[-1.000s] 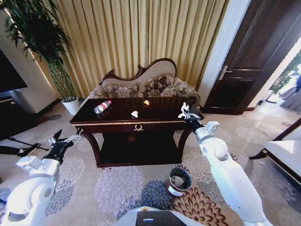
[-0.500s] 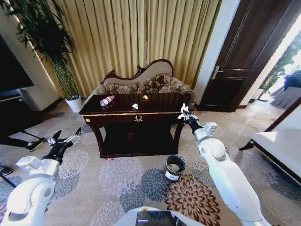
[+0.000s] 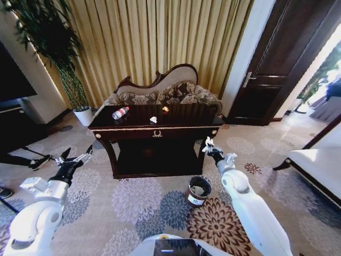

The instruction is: Move to the front of the table and place the trash on the table into the trash bin.

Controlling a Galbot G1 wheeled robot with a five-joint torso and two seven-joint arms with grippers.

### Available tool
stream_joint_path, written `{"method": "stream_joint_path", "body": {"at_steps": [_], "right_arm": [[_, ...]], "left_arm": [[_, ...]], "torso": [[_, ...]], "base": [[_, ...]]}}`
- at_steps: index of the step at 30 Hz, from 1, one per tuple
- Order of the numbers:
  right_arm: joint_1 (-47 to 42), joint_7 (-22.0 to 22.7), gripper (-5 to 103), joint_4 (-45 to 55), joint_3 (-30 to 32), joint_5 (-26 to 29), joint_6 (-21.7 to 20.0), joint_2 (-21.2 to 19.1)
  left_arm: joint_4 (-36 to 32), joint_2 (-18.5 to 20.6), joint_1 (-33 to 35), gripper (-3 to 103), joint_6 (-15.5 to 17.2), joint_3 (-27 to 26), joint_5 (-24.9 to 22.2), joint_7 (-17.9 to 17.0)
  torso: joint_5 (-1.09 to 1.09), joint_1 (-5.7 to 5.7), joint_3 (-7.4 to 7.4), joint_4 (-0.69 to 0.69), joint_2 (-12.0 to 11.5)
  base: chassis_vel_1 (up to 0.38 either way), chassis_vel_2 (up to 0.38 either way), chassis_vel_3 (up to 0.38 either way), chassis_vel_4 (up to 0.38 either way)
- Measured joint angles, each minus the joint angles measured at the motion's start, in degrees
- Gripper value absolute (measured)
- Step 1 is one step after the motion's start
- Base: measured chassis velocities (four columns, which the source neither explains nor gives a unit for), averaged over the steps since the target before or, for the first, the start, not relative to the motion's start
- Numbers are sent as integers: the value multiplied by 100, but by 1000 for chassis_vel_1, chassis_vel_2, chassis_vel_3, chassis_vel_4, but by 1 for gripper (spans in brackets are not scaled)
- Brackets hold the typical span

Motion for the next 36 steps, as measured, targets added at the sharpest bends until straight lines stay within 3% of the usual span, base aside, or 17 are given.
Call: {"method": "stream_joint_path", "body": {"at_steps": [9,13,22,27,36], "right_arm": [[343,0,0,-1471,-273,-689,188,629],[854,0,0,-2805,-346,-1206,552,972],[1343,-1,0,-4152,-335,-1675,1096,1265],[1711,-1,0,-4994,-277,-1849,1260,1303],[1811,0,0,-5491,-265,-1856,1450,1059]], "left_arm": [[12,-76,15,100,-36,82,84,39],[-15,-44,86,100,-39,31,85,40],[-25,-21,100,100,-43,35,88,36],[-90,25,110,100,-35,-11,73,23],[-82,65,169,100,-37,-52,53,15]], "torso": [[0,5,2,2,-4],[0,4,2,2,-3],[0,4,2,0,-3],[1,5,2,2,-4],[2,3,2,0,-3]], "base": [[0,0,0,0],[0,0,0,0],[0,0,0,0],[0,0,0,0],[0,0,0,0]]}}
